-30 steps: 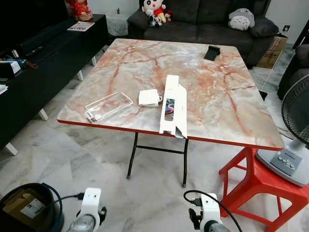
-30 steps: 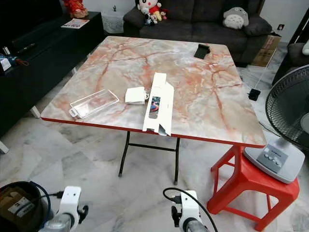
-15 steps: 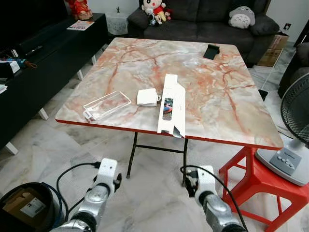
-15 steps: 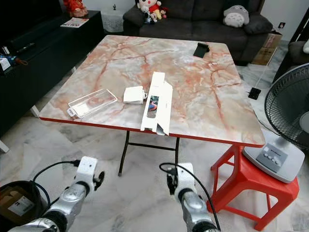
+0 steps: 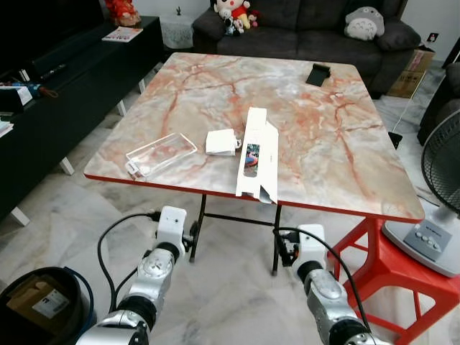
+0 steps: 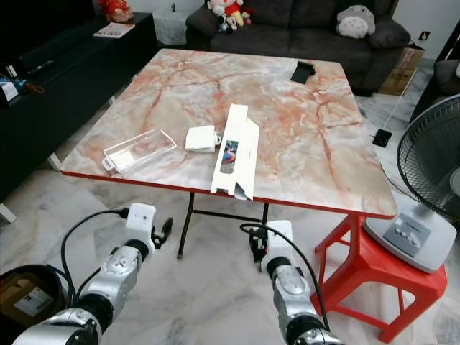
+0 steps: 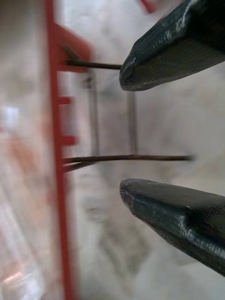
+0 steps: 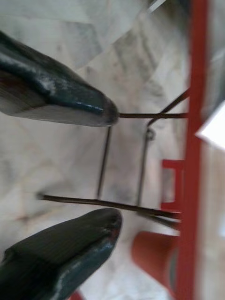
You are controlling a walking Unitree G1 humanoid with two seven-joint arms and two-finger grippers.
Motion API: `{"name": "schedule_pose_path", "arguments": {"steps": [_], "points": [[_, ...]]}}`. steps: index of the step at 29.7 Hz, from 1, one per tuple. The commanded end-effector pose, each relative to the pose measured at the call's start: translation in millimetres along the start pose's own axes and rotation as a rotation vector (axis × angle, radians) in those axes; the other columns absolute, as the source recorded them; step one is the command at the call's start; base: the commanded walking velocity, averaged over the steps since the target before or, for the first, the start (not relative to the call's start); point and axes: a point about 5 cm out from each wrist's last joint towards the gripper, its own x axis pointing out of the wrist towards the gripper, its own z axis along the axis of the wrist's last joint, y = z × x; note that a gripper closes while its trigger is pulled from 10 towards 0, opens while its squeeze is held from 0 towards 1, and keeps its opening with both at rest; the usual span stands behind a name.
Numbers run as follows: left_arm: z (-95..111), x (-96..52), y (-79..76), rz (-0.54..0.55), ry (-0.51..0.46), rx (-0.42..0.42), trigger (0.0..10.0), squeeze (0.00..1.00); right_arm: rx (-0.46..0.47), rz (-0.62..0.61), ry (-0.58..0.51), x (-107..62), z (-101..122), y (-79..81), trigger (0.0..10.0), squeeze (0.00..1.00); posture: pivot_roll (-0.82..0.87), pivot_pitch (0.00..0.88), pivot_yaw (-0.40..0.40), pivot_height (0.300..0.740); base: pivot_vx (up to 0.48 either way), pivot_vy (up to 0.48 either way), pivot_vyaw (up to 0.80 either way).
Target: Picking trash to rubbish bin
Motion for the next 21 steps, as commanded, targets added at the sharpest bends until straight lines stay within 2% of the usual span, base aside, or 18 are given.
{"name": "schedule_pose_path", "arguments": {"steps": [1,3,5,7,8,13,14,16,19,20,21], "points": [[2,-3.5,1.9,0.011,-0.039,-0.009,10.0,0.0,0.003,-0.01,-0.064,-1.9,7,-5.6,10.0,0.0,0.01,0.01,-0.03,0.74,0.0,0.0,0.0],[4,-3.6,0.9,0.004,-0.057,-0.01,10.0,0.0,0.003,-0.014,-0.097,-1.7,12,-6.7,10.0,0.0,0.01,0.01,-0.03,0.74,0.0,0.0,0.0],[17,1.5,-7.4,-0.029,-0.108,-0.014,10.0,0.0,0.013,-0.015,-0.185,2.8,30,-5.7,10.0,0.0,0.0,0.01,-0.03,0.74,0.0,0.0,0.0],[21,2.9,-9.8,-0.039,-0.12,-0.016,10.0,0.0,0.017,-0.013,-0.207,4.1,35,-4.9,10.0,0.0,0.0,0.01,-0.03,0.74,0.0,0.0,0.0],[33,7.6,-17.1,-0.066,-0.162,-0.02,10.0,0.0,0.012,0.004,-0.263,9.2,51,-0.7,10.0,0.0,0.0,0.006,-0.027,0.74,0.0,0.0,0.0],[54,14.1,-26.7,-0.094,-0.225,-0.024,10.0,0.0,0.018,0.027,-0.35,18.5,79,7.1,10.0,0.0,0.0,0.002,-0.025,0.74,0.0,0.0,0.0],[56,15.5,-27.6,-0.095,-0.232,-0.025,10.0,1.0,0.024,0.034,-0.362,20.8,84,9.5,10.0,0.0,0.0,0.002,-0.025,0.74,0.0,0.0,0.0],[59,18.3,-30.0,-0.108,-0.229,-0.033,10.0,1.0,0.034,0.049,-0.378,26.3,94,16.8,10.0,0.01,0.01,0.0,-0.025,0.74,0.0,0.0,0.0],[58,19.6,-30.9,-0.116,-0.217,-0.035,10.0,1.0,0.034,0.052,-0.369,29.5,97,21.6,10.0,0.0,0.01,0.0,-0.025,0.74,0.0,0.0,0.0],[59,20.0,-30.8,-0.118,-0.218,-0.024,10.0,0.69,0.035,0.053,-0.364,30.7,97,23.9,10.0,0.0,0.01,0.0,-0.025,0.74,0.0,0.0,0.0],[62,20.6,-29.9,-0.113,-0.224,-0.002,10.0,0.0,0.042,0.056,-0.365,31.7,99,26.9,10.0,0.0,0.01,0.0,-0.025,0.74,0.0,0.0,0.0]]}}
